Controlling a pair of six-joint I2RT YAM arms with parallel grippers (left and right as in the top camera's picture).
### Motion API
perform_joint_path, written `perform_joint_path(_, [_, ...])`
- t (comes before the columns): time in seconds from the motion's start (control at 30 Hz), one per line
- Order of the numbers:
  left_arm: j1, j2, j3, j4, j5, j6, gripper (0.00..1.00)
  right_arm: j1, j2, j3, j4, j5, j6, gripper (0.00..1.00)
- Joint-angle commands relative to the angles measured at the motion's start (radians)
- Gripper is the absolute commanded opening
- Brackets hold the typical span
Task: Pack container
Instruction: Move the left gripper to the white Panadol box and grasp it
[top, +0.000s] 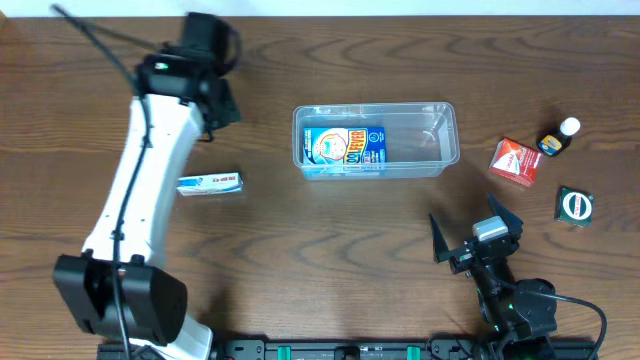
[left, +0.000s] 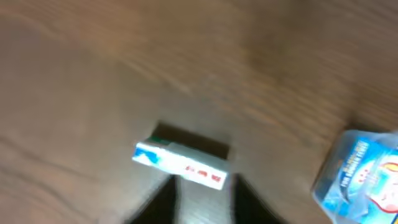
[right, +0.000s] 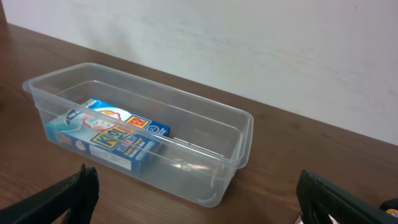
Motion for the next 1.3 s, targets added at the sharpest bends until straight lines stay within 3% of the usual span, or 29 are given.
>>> perform_joint_path(0.0, [0.067,0.001,0.003,-0.031,0.120,-0.145,0.56,0.002,-0.005,-0.003,-0.002,-0.008,-0.015,0.99])
perform_joint_path(0.07, [0.095,0.001,-0.005,-0.046,0.147,-0.192,0.71,0.002,-0.005,-0.003,-0.002,-0.008,-0.015,0.99])
perform_joint_path(0.1, [0.107,0.001,-0.014,-0.050,0.157,-0.224,0.73,0.002,-0.005,-0.003,-0.002,-0.008,-0.015,0.99])
perform_joint_path(0.27, [0.115,0.001,-0.126,-0.038,0.160,-0.433,0.73,0.002,-0.005,-0.003,-0.002,-0.008,-0.015,0.99])
perform_joint_path(0.5, [0.113,0.001,-0.375,0.116,0.160,-0.692,0.73,0.002,-0.005,-0.003,-0.002,-0.008,-0.015,0.99])
perform_joint_path(0.8, [0.113,0.002,-0.528,0.360,0.159,-0.706,0.74,0.002,-0.005,-0.003,-0.002,-0.008,-0.015,0.99])
perform_joint_path(1.27, [0.113,0.012,-0.627,0.484,0.148,-0.706,0.73,0.002,-0.005,-0.003,-0.002,-0.008,-0.015,0.99])
